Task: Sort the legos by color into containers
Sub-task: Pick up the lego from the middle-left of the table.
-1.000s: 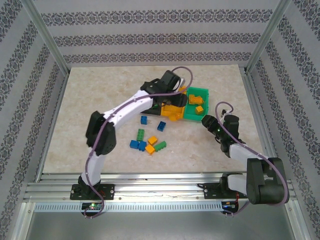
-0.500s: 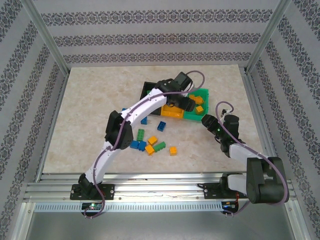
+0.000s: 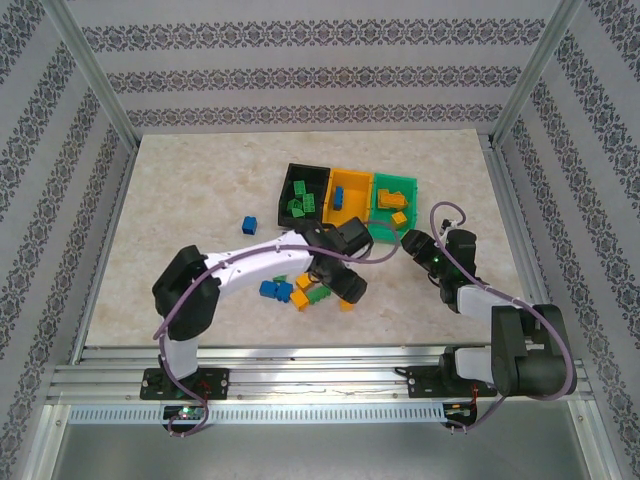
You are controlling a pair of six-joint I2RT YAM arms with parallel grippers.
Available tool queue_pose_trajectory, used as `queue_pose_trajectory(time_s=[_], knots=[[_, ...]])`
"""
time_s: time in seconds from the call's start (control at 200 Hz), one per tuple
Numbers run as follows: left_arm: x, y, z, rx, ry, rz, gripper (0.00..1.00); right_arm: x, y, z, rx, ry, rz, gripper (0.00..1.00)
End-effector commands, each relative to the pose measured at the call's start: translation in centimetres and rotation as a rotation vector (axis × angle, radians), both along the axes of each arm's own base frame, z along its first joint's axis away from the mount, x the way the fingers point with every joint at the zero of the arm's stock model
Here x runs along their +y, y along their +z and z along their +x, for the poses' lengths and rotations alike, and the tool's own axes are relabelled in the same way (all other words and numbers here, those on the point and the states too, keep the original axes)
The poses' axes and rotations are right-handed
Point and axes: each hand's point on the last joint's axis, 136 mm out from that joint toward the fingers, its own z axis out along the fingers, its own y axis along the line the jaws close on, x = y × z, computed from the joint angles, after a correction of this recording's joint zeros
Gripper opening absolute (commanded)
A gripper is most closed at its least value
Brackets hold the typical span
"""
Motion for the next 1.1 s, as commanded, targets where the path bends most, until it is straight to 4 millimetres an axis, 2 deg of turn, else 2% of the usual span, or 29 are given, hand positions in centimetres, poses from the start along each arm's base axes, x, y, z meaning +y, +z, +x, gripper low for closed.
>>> queue_pose_trajectory(time_s=[0.0, 0.15, 0.265, 0.39, 0.565, 0.64, 0.854, 1.094], knots=[[-1.0, -2.2, -0.1, 0.012, 0.075, 0.022, 0.81, 0.0, 0.1, 0.1, -0.014, 0.001, 0.02, 0.52], [-1.4, -3.0, 0.7, -0.013, 0.158, 0.037, 0.81, 0.0, 0.0, 0.1, -0.012, 0.004, 0.023, 0.52], [-2.2, -4.0, 0.5, 0.009, 0.156, 0.036, 0.8, 0.0, 0.2, 0.1, -0.014, 0.003, 0.024, 0.52], [-2.3, -5.0, 0.1, 0.034, 0.143, 0.065, 0.71, 0.0, 0.1, 0.1, -0.013, 0.004, 0.025, 0.52], [-2.3, -5.0, -0.4, 0.035, 0.129, 0.065, 0.66, 0.1, 0.0, 0.1, -0.009, 0.004, 0.026, 0.52], [-2.2, -4.9, -0.4, 0.034, 0.13, 0.064, 0.6, 0.1, 0.1, 0.2, -0.013, 0.005, 0.024, 0.52], [-1.7, -3.9, -1.4, 0.009, 0.12, 0.097, 0.63, 0.0, 0.1, 0.1, -0.011, 0.003, 0.025, 0.52], [-1.0, -4.7, -1.9, 0.019, 0.13, 0.111, 0.59, 0.0, 0.0, 0.1, -0.01, 0.004, 0.026, 0.52]])
